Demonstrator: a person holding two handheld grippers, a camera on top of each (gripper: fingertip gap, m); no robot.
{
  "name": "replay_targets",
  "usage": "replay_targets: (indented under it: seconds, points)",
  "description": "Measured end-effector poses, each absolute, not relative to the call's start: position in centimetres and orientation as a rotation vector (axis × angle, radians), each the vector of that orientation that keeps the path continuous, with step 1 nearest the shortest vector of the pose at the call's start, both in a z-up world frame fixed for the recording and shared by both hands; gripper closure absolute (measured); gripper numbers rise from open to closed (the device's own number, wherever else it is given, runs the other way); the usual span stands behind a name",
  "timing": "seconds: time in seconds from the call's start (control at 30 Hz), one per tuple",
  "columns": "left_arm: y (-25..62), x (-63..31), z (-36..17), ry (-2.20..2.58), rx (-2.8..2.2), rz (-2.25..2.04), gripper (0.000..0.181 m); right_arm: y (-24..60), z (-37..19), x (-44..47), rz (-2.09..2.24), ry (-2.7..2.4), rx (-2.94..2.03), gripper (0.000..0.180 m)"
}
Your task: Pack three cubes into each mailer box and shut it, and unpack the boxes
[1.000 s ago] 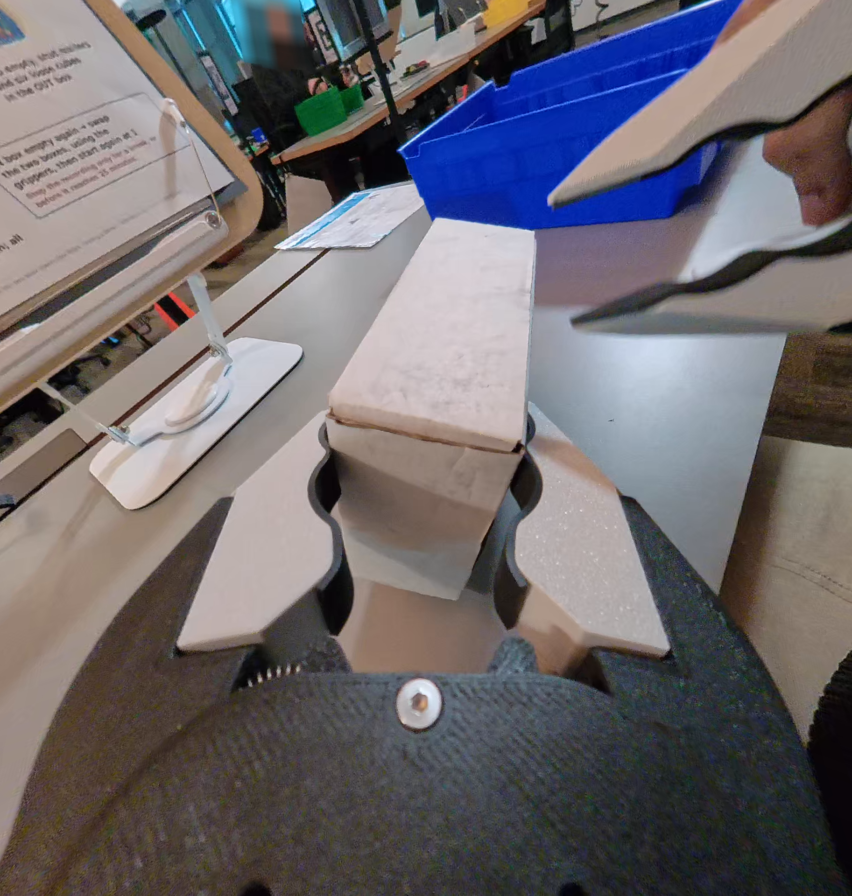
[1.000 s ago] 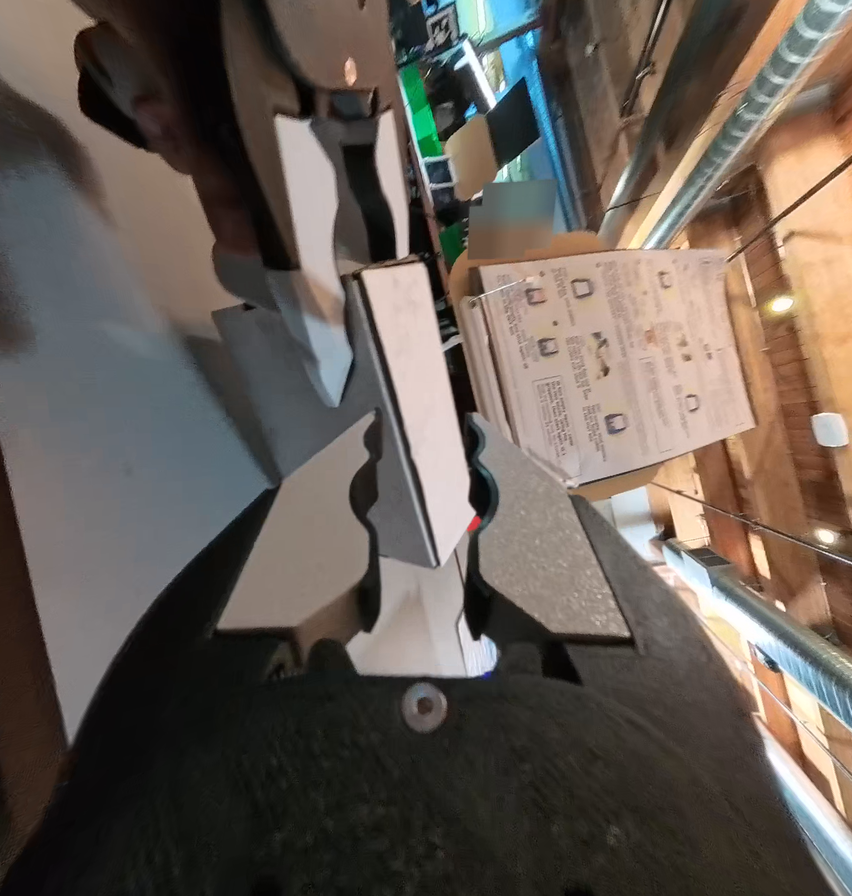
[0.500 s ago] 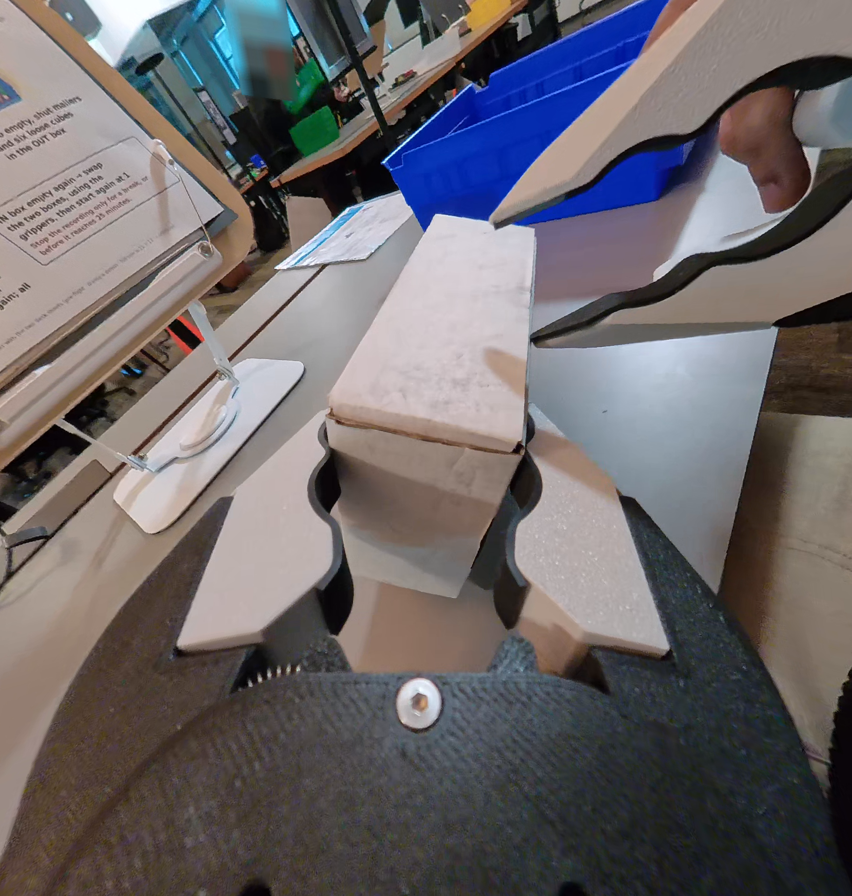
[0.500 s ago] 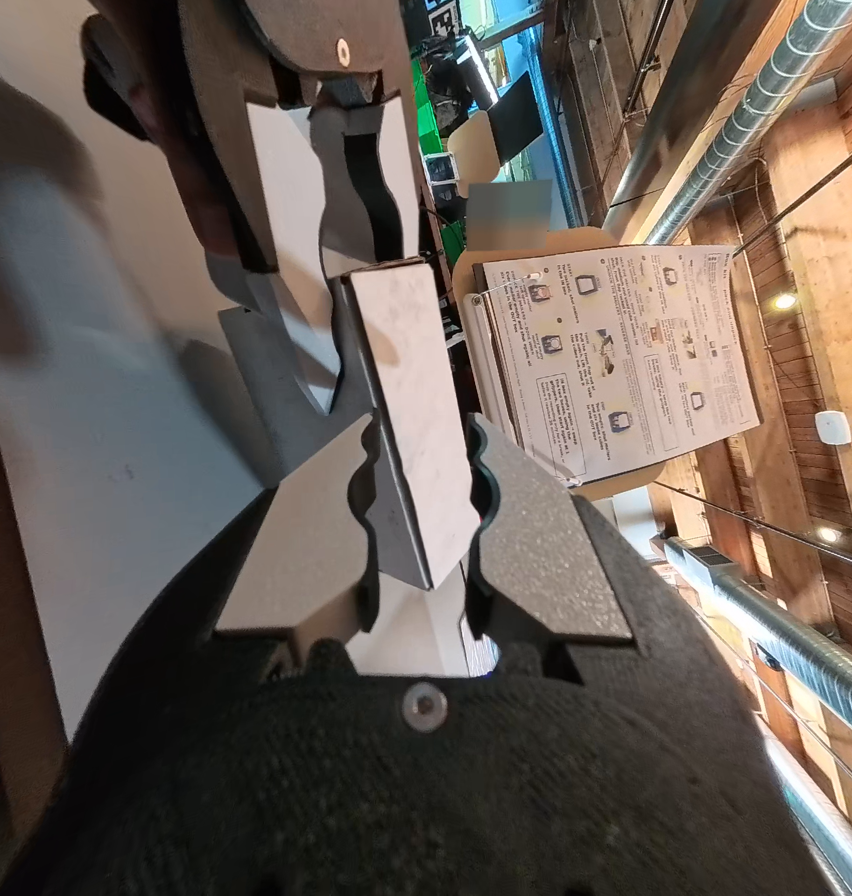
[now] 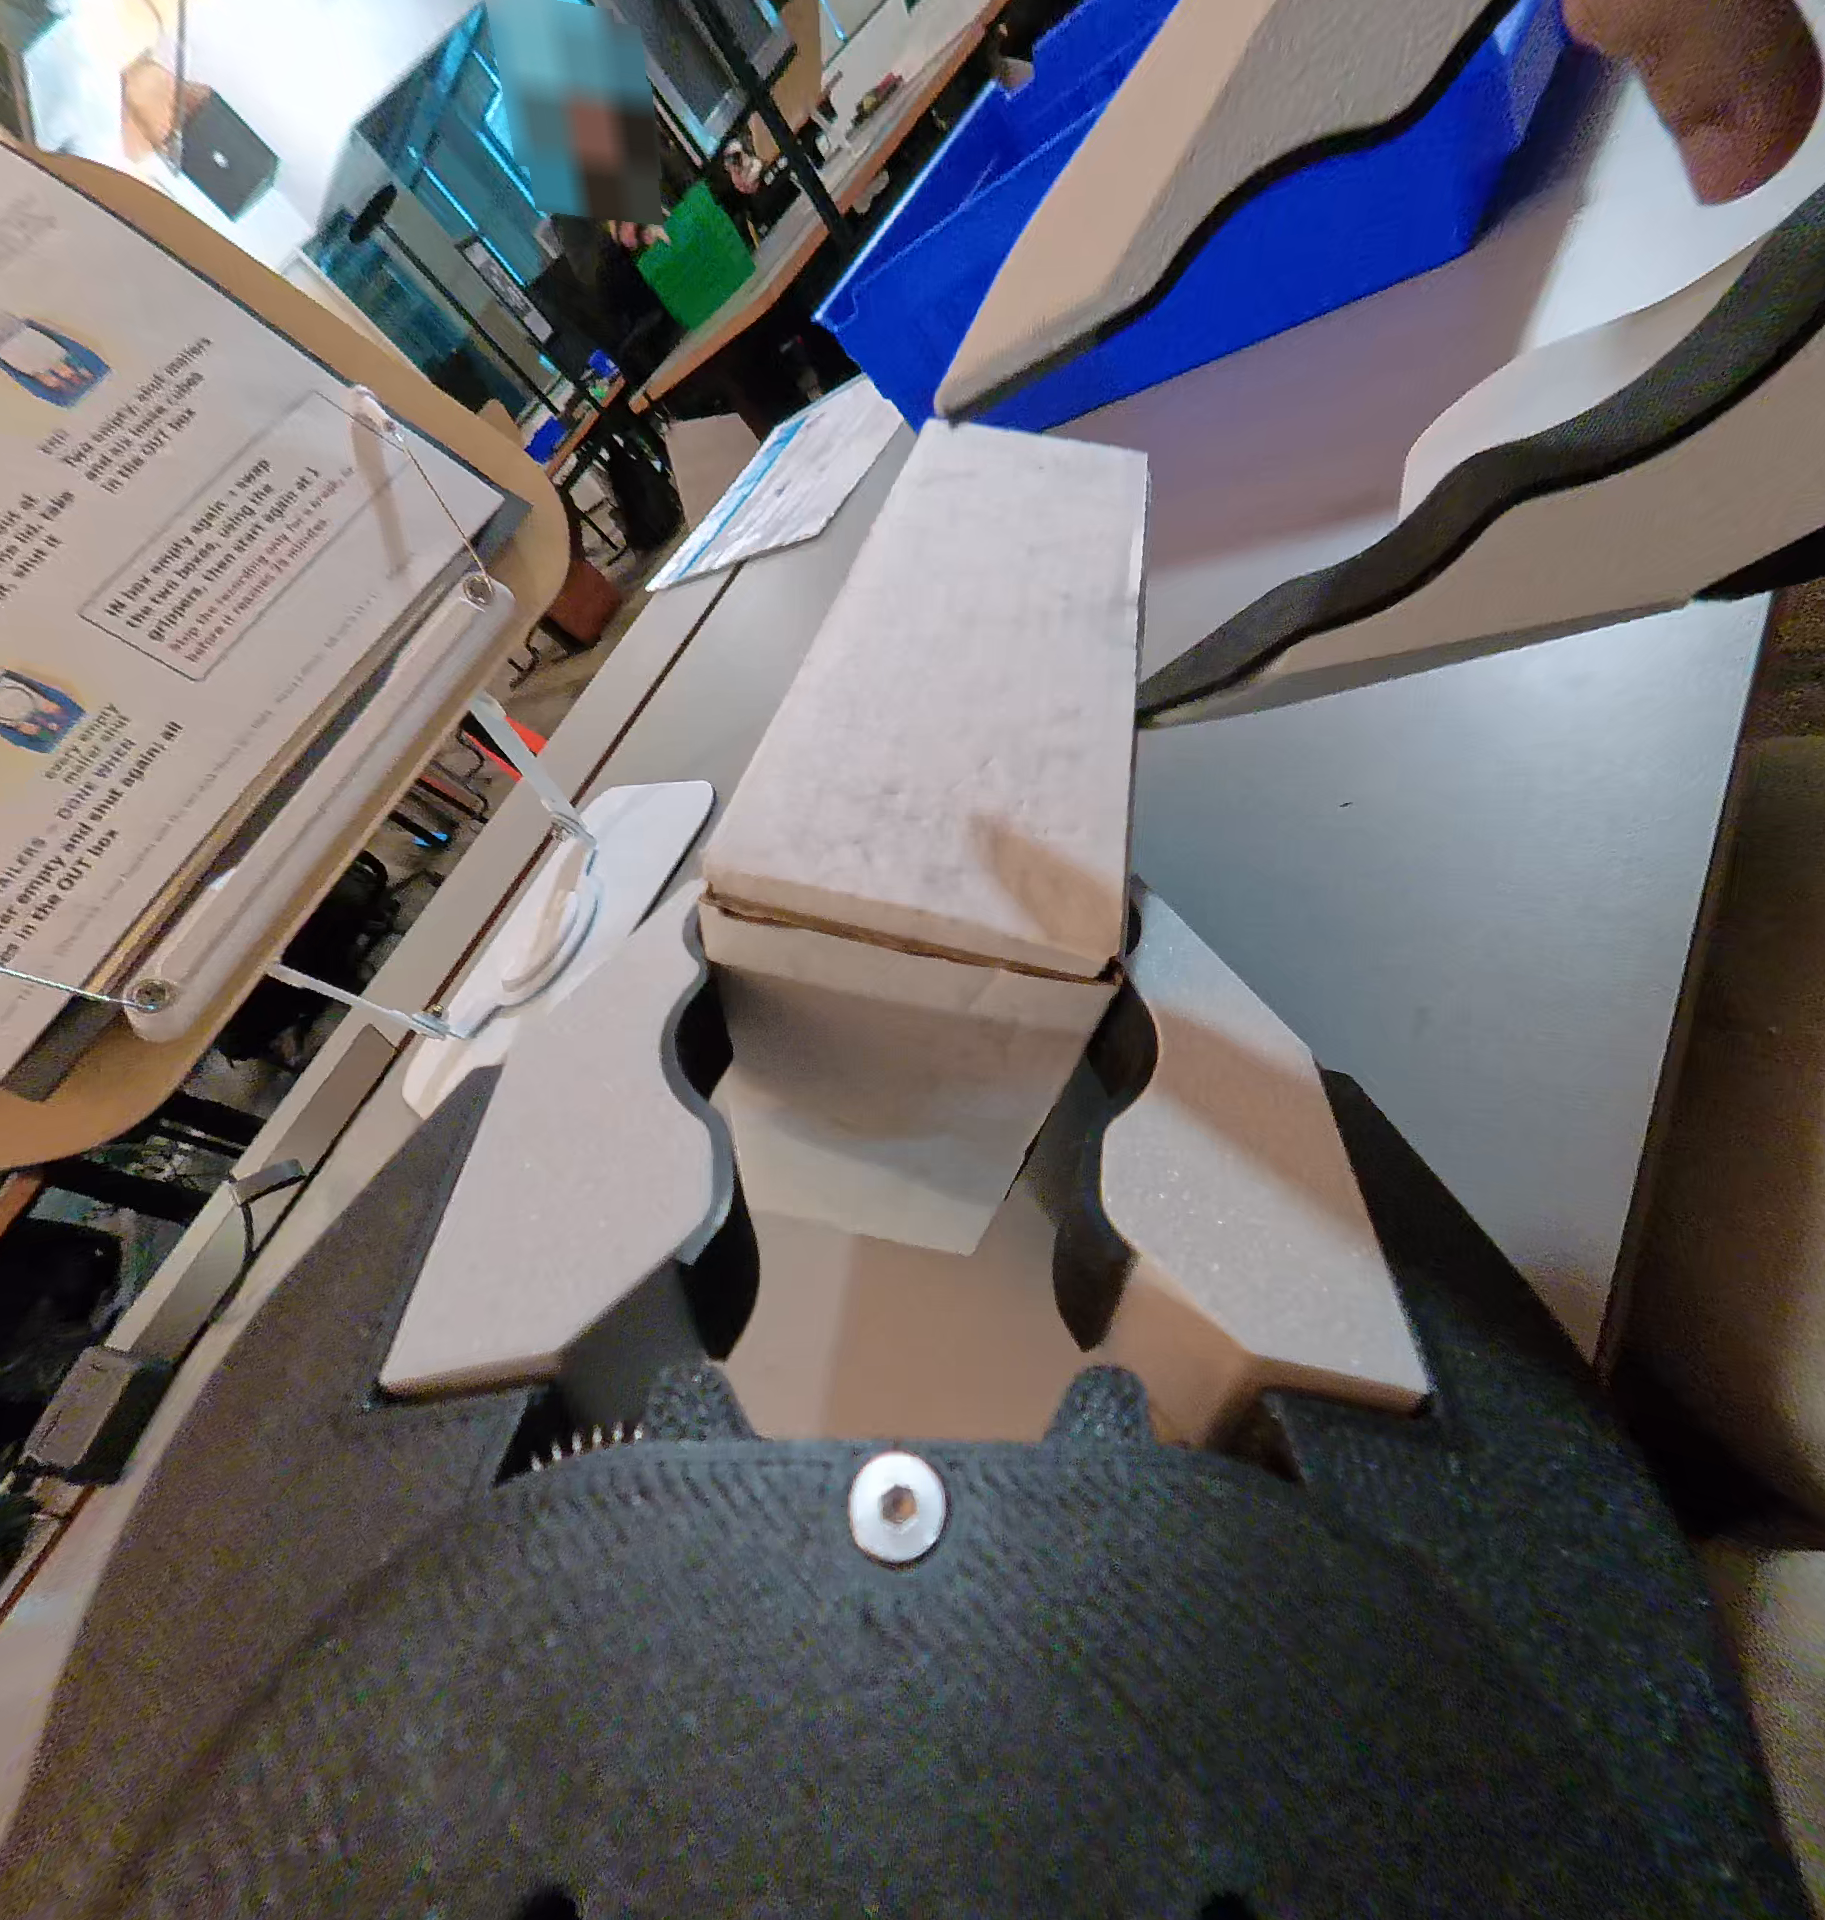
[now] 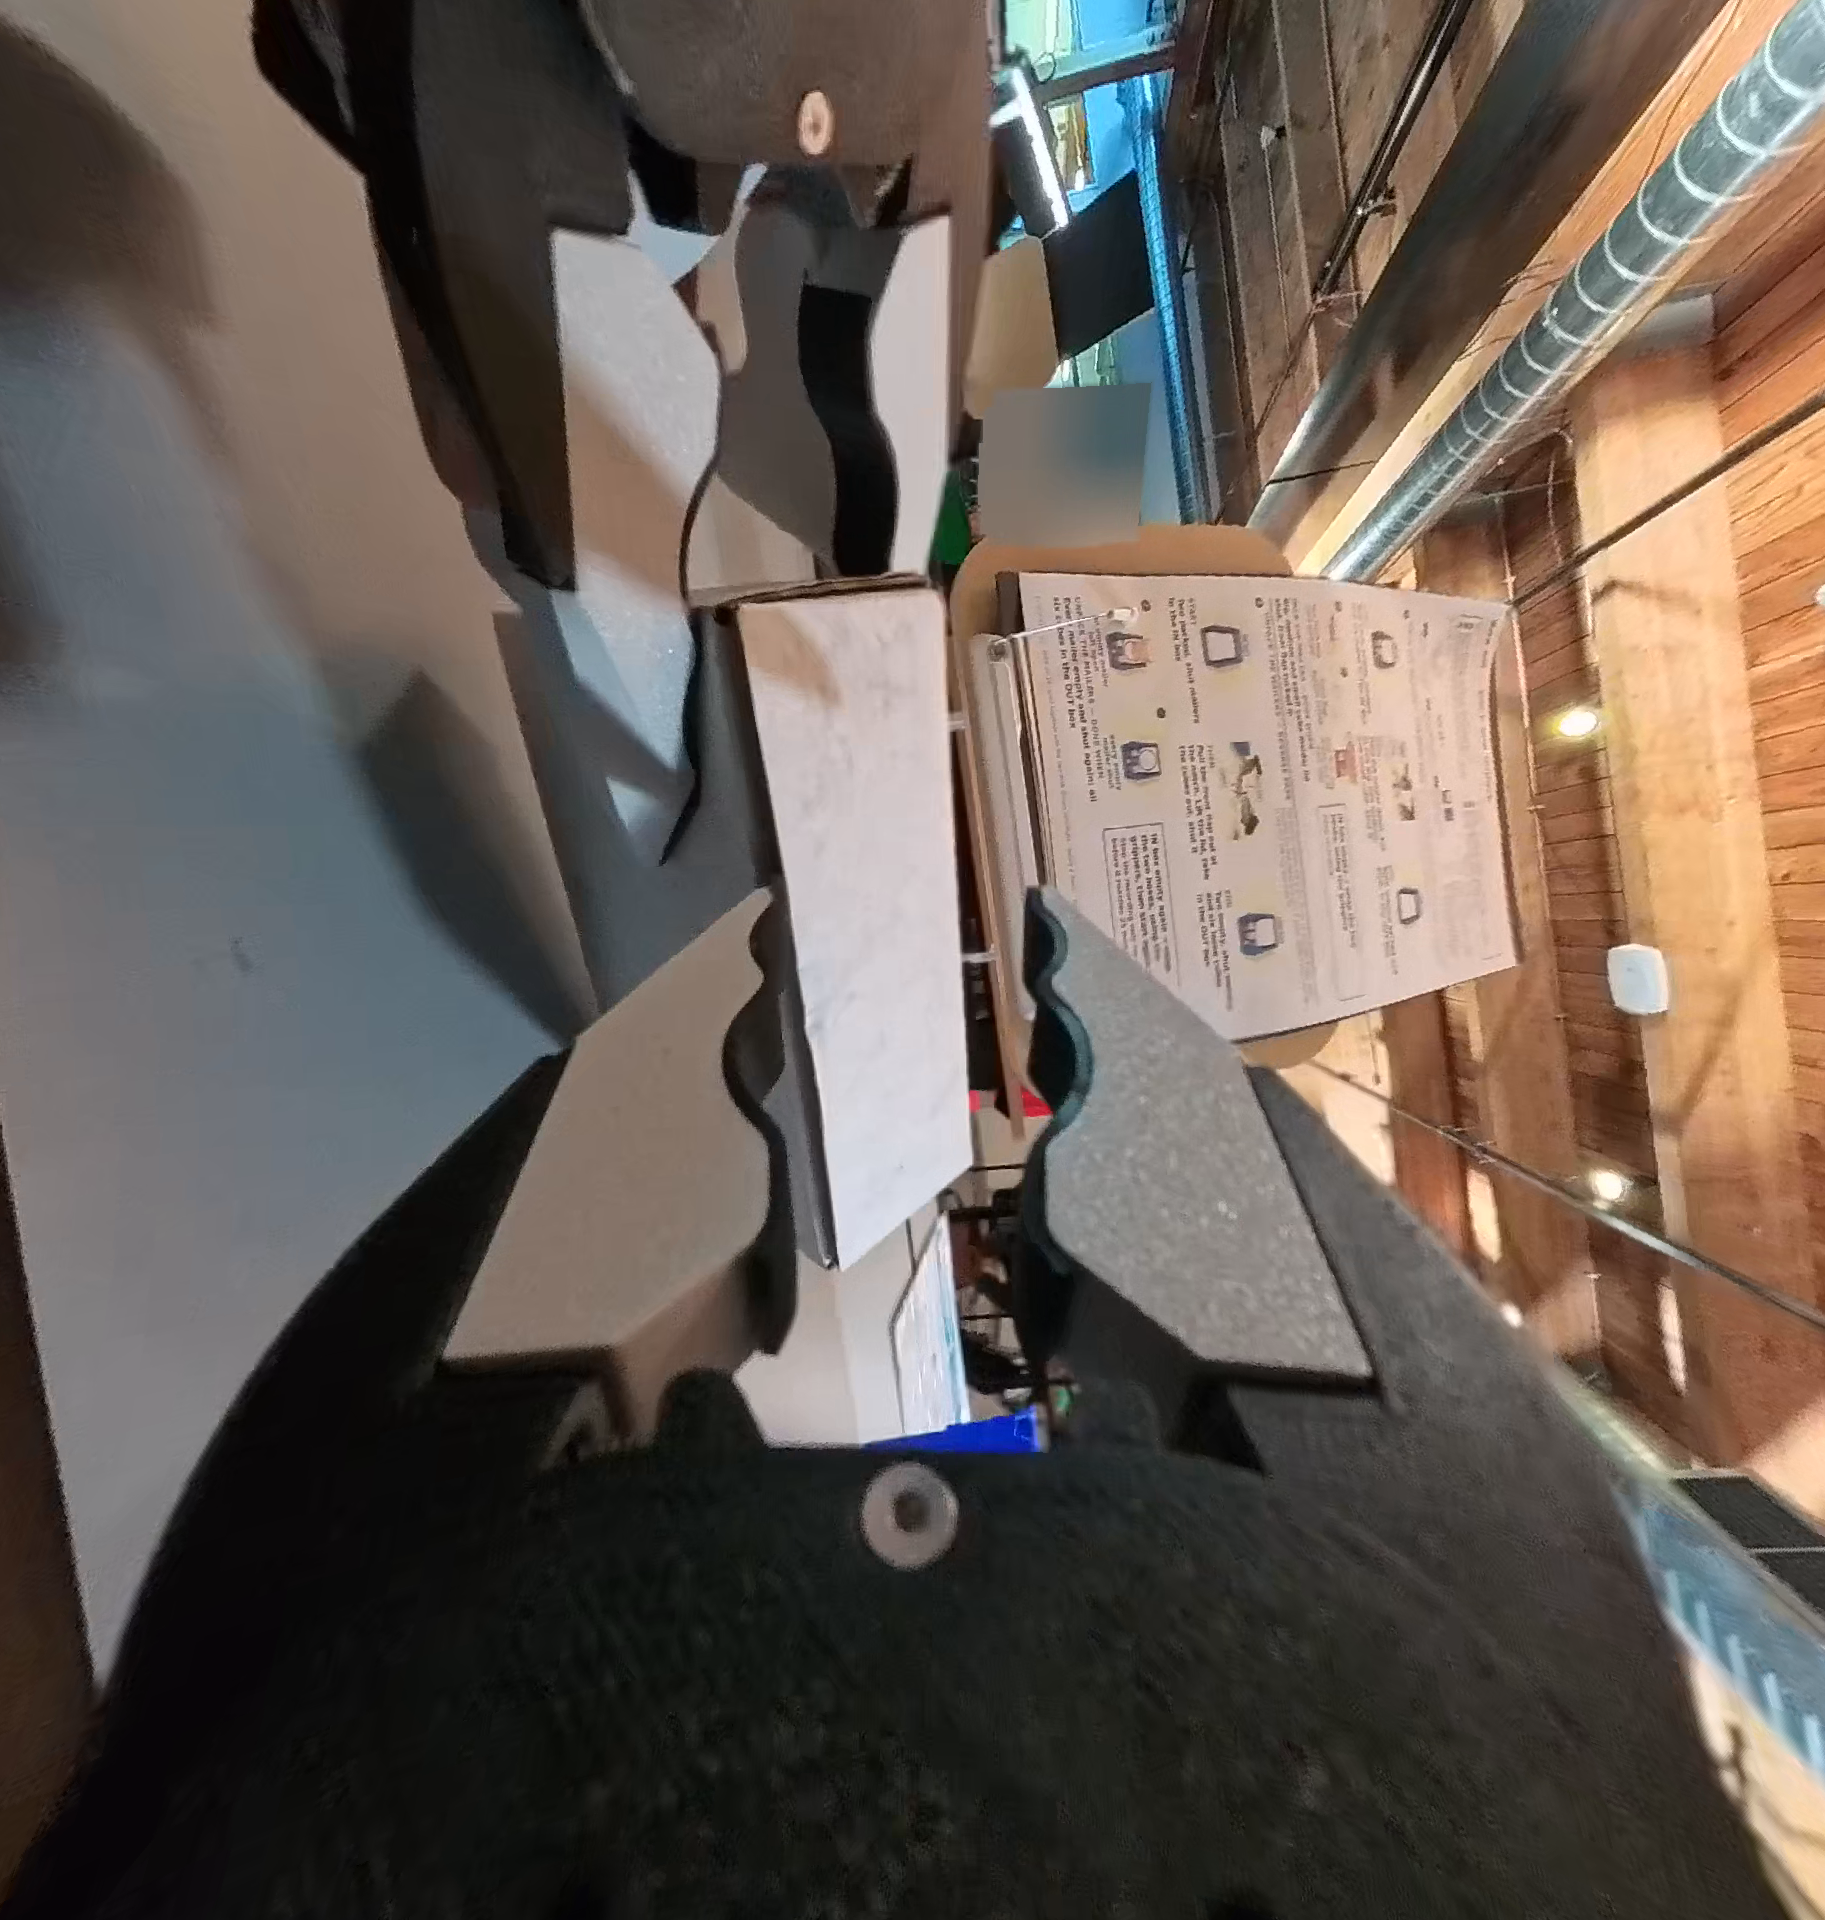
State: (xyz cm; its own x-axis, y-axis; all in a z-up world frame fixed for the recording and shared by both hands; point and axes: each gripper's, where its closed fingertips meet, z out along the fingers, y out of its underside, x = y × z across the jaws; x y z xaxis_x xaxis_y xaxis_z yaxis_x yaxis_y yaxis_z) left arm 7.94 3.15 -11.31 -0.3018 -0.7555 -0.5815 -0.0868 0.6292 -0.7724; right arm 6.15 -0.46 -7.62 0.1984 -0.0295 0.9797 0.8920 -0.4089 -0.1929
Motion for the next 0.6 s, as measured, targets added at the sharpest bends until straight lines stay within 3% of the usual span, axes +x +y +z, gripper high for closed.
replay_targets:
  seconds: [0.13, 0.37, 0.4, 0.43, 0.5, 0.6]
  points:
    - [3.5, 8.1, -11.8, 1.795, -0.722, -0.759, 0.113, -0.6, -7.0, 6.6, -1.179, -0.695, -1.708, 0.133]
    - [3.7, 8.3, -11.6, 1.787, -0.748, -0.749, 0.113, -0.7, -6.5, 5.9, -1.256, -0.748, -1.656, 0.149]
    - [3.7, 8.3, -11.7, 1.796, -0.758, -0.745, 0.113, -0.7, -6.3, 5.8, -1.242, -0.738, -1.65, 0.153]
    - [3.7, 8.3, -12.1, 1.811, -0.768, -0.731, 0.114, -1.0, -5.1, 5.5, -1.24, -0.704, -1.58, 0.179]
    - [3.5, 8.1, -14.0, 1.879, -0.647, -0.564, 0.113, -2.1, -1.3, 5.3, -1.325, -0.643, -1.369, 0.18]
    - [1.9, 7.9, -12.7, 1.854, -0.707, -0.691, 0.114, -2.0, -3.2, 7.0, -1.285, -0.621, -1.515, 0.173]
